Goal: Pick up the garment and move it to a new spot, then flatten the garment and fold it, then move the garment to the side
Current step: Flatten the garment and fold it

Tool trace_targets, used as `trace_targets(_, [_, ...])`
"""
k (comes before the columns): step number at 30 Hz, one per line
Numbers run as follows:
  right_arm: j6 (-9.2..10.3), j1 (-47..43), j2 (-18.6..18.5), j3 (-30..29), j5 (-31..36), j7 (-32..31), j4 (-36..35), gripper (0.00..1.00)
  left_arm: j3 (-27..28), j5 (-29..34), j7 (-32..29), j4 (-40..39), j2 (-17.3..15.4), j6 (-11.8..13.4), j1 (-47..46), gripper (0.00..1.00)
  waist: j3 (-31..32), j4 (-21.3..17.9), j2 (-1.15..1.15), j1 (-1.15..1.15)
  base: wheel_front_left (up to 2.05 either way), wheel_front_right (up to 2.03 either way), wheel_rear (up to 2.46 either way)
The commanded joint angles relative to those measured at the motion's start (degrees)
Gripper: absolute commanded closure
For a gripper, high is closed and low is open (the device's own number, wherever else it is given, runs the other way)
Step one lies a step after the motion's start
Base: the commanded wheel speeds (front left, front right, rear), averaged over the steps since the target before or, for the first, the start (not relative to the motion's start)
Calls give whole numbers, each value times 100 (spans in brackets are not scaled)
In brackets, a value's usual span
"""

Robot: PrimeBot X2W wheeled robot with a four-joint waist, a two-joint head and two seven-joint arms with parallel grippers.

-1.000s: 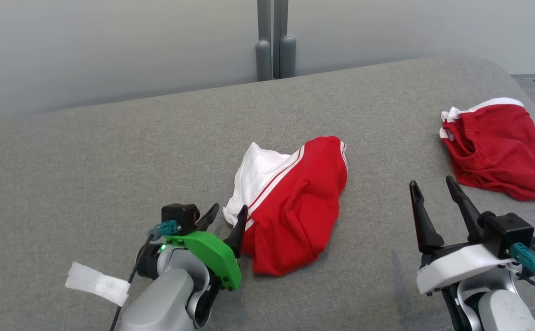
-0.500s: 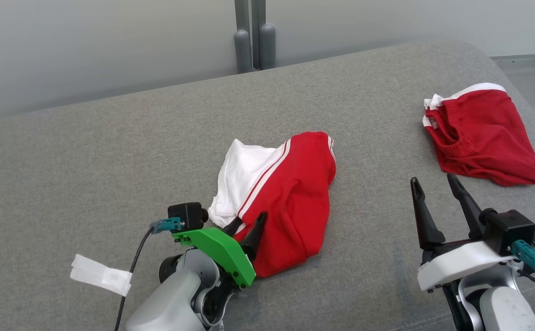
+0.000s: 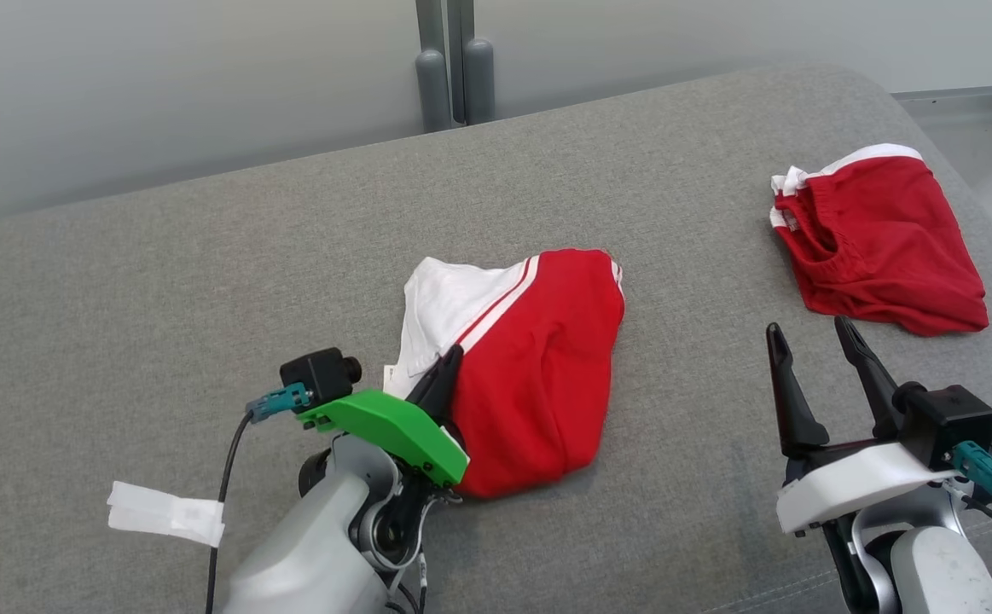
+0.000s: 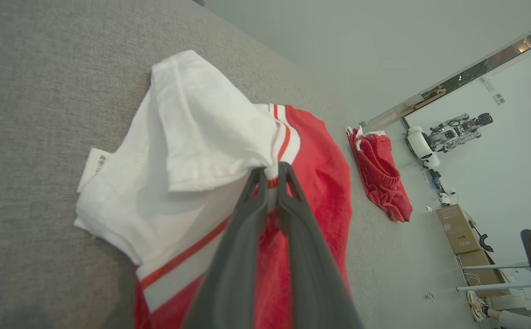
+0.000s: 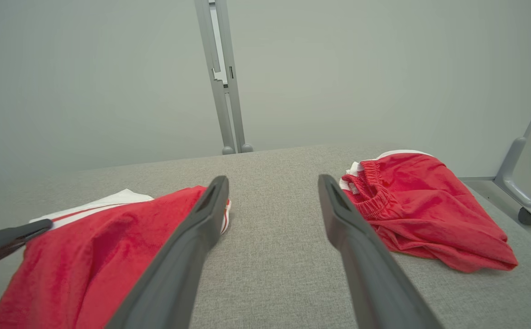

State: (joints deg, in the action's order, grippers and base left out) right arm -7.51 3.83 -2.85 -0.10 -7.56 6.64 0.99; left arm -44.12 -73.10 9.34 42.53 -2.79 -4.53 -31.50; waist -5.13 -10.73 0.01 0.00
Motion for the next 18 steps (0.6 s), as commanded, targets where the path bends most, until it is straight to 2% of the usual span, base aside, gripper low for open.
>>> trace_targets(1, [4, 55, -8, -18, -44, 24, 20, 0, 33, -83, 159, 62, -23, 22, -131, 100, 3, 4, -1, 0, 0, 0, 0])
trace_targets(4, [4, 63, -8, -43, -47, 36, 29, 0, 202, 4, 390, 205, -51, 78, -340, 100, 8, 25, -1, 0, 0, 0, 0])
trace_targets(10, [4, 75, -8, -68, -40, 46, 41, 0, 722, 525, 587, 329, -418, 291, -1004, 100, 39, 71, -1, 0, 0, 0, 0])
trace_targets(14, [4, 100, -8, -39, -41, 44, 53, 0, 1257, 1159, 585, 112, -705, 470, -1453, 100, 50, 74, -1, 0, 0, 0, 0])
trace_targets(18, [4, 132, -8, 12, -46, 53, 83, 0, 1611, 1664, 586, -101, -856, 562, -1861, 100, 56, 28, -1, 0, 0, 0, 0])
